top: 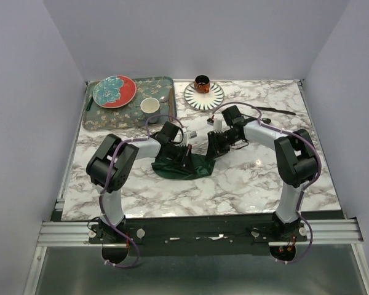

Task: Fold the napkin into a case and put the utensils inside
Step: Stuff the top corner of the smaller-rectangle-folded napkin into the folded napkin.

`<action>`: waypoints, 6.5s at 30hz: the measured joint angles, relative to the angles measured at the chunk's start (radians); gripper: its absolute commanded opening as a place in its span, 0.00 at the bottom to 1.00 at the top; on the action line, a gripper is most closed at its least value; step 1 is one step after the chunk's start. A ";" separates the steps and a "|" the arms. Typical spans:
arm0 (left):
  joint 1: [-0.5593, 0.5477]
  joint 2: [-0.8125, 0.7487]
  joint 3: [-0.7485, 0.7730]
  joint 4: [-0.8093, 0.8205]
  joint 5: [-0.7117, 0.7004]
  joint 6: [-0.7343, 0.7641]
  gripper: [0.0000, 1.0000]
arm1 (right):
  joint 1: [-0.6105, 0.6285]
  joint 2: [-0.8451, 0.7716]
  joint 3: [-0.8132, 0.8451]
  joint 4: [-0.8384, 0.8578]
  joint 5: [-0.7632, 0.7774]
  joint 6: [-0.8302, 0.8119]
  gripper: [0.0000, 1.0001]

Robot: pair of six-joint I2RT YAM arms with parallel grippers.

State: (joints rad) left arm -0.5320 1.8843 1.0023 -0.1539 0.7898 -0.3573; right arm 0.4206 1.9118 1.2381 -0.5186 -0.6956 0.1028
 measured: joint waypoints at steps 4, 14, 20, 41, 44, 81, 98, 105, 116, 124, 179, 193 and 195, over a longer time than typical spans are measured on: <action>0.002 0.012 0.004 0.003 0.016 -0.020 0.00 | 0.013 -0.034 -0.024 0.037 0.054 -0.031 0.36; 0.009 0.035 0.018 0.006 0.047 -0.041 0.00 | 0.116 -0.092 -0.073 0.111 0.216 -0.147 0.38; 0.017 0.044 0.020 0.008 0.061 -0.049 0.00 | 0.148 -0.092 -0.076 0.136 0.299 -0.182 0.38; 0.028 0.056 0.024 0.009 0.079 -0.056 0.00 | 0.217 -0.092 -0.085 0.166 0.405 -0.211 0.31; 0.029 0.057 0.024 0.009 0.079 -0.057 0.00 | 0.222 -0.086 -0.085 0.166 0.420 -0.213 0.31; 0.048 0.068 0.133 -0.034 0.058 -0.077 0.00 | 0.224 -0.148 -0.063 0.151 0.424 -0.204 0.01; 0.048 0.170 0.247 -0.075 0.051 -0.089 0.00 | 0.224 -0.148 -0.063 0.151 0.422 -0.204 0.01; 0.048 0.179 0.261 -0.075 0.051 -0.113 0.00 | 0.224 -0.139 -0.063 0.152 0.422 -0.205 0.01; 0.048 0.226 0.314 -0.073 0.051 -0.145 0.00 | 0.224 -0.090 -0.063 0.163 0.434 -0.209 0.01; 0.067 0.233 0.314 -0.067 0.050 -0.157 0.13 | 0.226 -0.032 -0.019 0.155 0.486 -0.204 0.01; 0.091 -0.178 0.056 -0.348 -0.239 1.124 0.52 | 0.223 0.001 0.026 0.121 0.486 -0.209 0.01; 0.091 -0.152 0.111 -0.342 -0.255 1.157 0.00 | 0.219 -0.002 0.026 0.121 0.473 -0.229 0.01; 0.091 -0.145 0.130 -0.342 -0.256 1.158 0.00 | 0.217 -0.004 0.026 0.118 0.473 -0.232 0.01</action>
State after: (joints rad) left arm -0.4412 1.7390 1.1320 -0.4957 0.5343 0.8009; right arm 0.6376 1.9079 1.2640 -0.4004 -0.2230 -0.1295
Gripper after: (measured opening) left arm 0.007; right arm 0.012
